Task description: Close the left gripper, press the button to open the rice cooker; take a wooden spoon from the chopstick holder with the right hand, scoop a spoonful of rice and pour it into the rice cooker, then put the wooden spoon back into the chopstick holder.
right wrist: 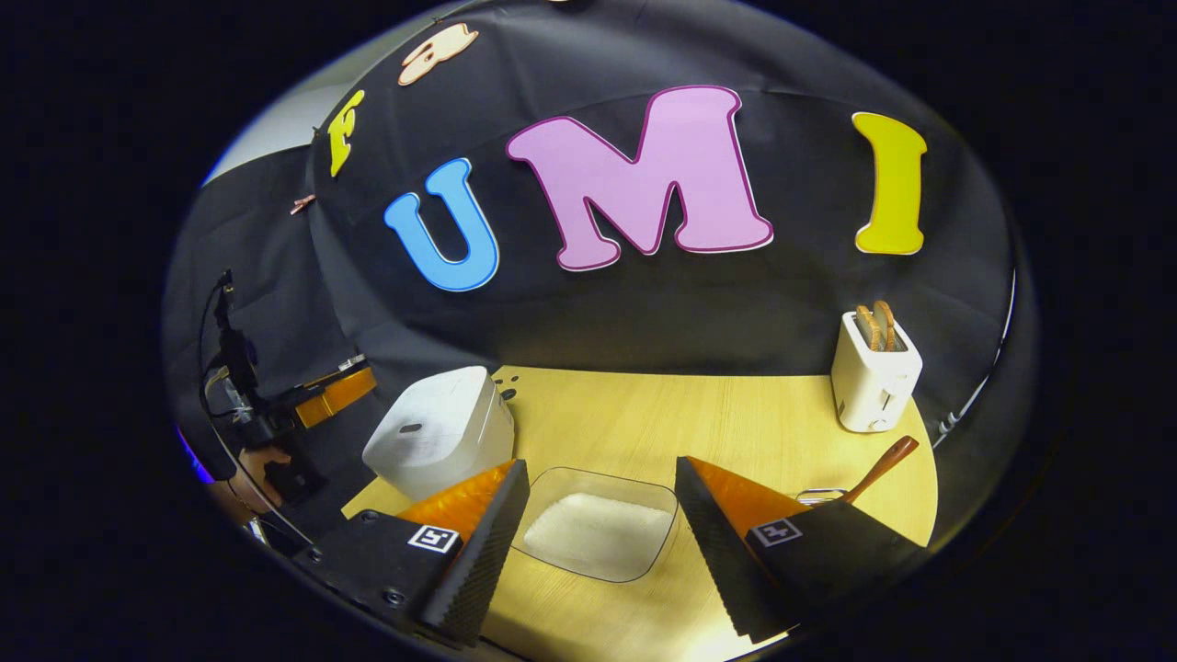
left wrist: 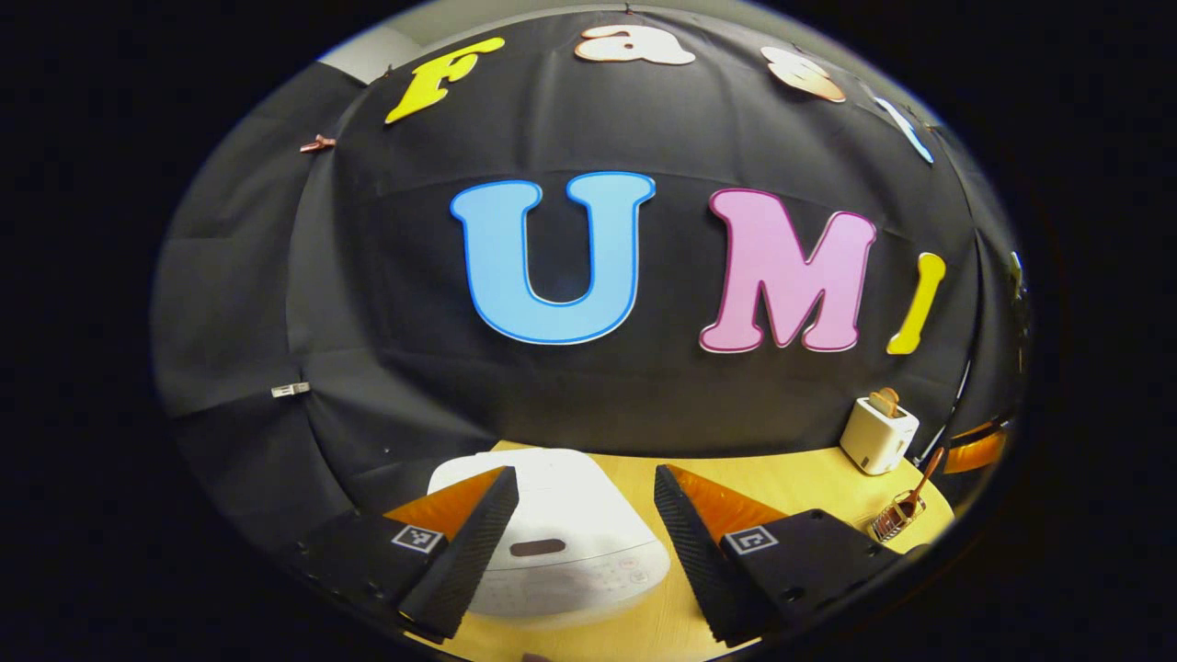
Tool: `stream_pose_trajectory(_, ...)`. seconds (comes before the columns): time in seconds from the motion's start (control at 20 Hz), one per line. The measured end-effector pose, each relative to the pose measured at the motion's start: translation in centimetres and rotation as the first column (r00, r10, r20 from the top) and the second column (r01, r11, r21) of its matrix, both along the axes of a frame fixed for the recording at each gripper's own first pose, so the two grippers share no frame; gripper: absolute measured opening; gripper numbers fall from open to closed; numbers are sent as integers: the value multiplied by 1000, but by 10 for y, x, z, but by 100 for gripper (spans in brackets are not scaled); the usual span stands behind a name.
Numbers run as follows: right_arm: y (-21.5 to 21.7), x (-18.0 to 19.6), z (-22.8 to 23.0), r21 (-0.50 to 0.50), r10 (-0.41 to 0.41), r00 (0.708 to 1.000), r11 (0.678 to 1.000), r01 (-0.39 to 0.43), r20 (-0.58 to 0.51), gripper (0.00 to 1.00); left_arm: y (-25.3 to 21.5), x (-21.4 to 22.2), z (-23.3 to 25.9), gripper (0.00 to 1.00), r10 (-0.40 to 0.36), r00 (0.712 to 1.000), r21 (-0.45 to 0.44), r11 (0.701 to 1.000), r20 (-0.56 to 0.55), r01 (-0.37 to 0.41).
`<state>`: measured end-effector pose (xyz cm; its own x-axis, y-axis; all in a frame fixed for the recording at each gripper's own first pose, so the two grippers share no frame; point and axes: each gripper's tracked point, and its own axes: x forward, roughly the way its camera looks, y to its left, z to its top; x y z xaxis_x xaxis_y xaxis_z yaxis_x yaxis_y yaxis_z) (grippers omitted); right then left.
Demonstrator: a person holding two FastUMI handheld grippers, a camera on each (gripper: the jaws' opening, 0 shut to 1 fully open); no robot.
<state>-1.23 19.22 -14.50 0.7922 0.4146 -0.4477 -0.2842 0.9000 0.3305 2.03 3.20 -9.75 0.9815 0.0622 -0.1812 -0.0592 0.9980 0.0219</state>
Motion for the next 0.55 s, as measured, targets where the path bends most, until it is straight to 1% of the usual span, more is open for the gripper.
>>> stream_pose_trajectory(0.3, -6, -3, 0, -13, -21, 1000, 1000, 21, -2, 99, -18, -8, -13, 95, -43, 998, 2, 999, -38, 43)
stream_pose_trajectory(0.55, -9, -6, -4, -10, -37, 999, 999, 37, -12, 99, -23, -9, -20, 95, -48, 997, -10, 999, -67, 48)
